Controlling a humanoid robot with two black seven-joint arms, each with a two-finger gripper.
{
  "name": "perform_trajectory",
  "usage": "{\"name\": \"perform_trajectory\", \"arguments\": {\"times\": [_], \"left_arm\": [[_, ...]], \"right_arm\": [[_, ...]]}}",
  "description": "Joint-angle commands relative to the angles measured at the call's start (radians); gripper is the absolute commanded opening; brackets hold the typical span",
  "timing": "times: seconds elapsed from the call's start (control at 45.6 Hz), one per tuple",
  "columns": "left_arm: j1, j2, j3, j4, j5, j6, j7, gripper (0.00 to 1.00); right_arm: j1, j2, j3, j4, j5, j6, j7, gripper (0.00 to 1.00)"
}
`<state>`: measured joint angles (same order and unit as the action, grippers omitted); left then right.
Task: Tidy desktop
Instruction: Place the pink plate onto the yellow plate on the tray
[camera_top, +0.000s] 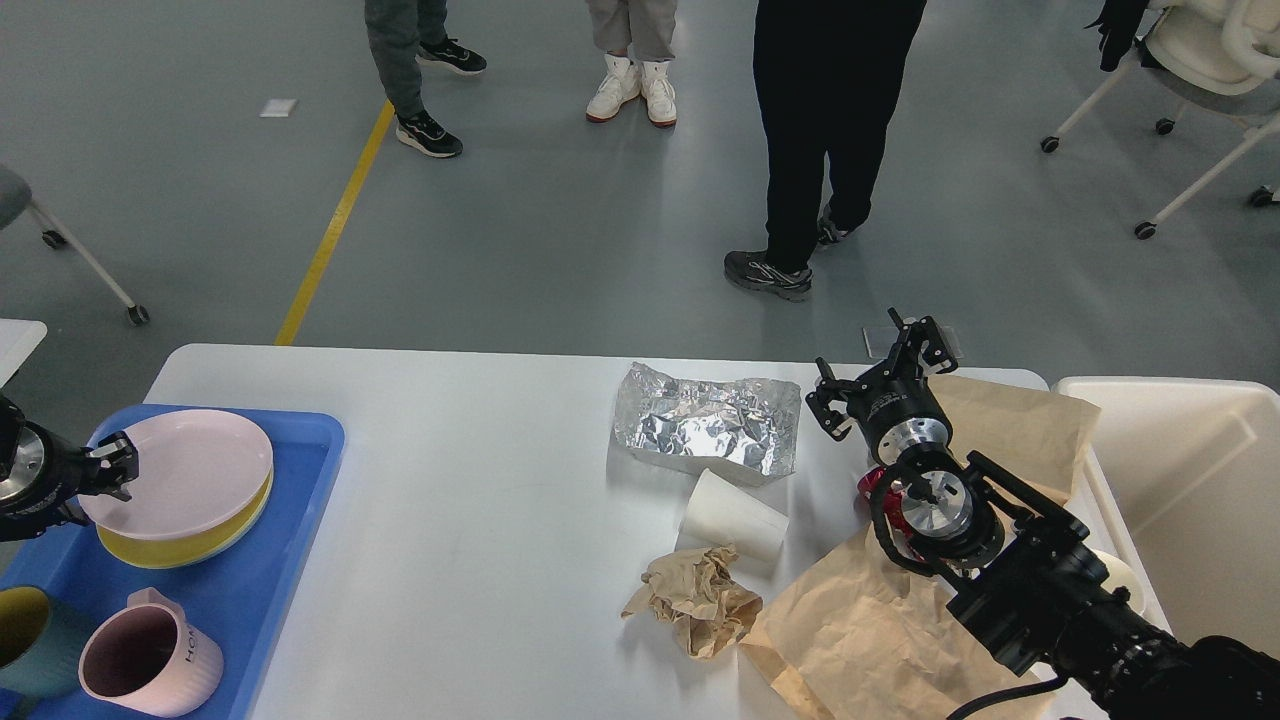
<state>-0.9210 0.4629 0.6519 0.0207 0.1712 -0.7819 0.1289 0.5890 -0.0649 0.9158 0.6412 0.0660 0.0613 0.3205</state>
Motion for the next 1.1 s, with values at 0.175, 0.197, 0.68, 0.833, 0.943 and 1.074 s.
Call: {"name": "perform_trajectory", "arguments": {"times": [0.175,0.197,0.68,0.833,0.943,1.074], "left_arm": [[0.011,0.002,-0.011,-0.005,-0.004,0.055,-0.017,0.92],[0.011,0.002,-0.012,-0.005,-0.004,0.069,-0.017,0.92],[0.059,0.022,-0.278,0.004,-0.076,0.274,-0.109,0.95],[0.082,0.019,-0.385,0.002,-0.093,0.360,-0.205,0.95],[0.132,0.013,-0.550,0.002,-0.093,0.420,-0.296,0.95],[0.151,0.013,-0.745,0.002,-0.093,0.429,-0.416,0.96]], "right_arm": [[0.000,0.000,0.000,0.000,0.000,0.000,-0.001,1.00],[0.000,0.000,0.000,0.000,0.000,0.000,-0.001,1.00],[0.000,0.000,0.000,0.000,0.000,0.000,0.000,1.00],[0.000,0.000,0.000,0.000,0.000,0.000,-0.001,1.00],[0.000,0.000,0.000,0.000,0.000,0.000,0.000,1.00],[0.000,0.000,0.000,0.000,0.000,0.000,0.000,1.00]]}}
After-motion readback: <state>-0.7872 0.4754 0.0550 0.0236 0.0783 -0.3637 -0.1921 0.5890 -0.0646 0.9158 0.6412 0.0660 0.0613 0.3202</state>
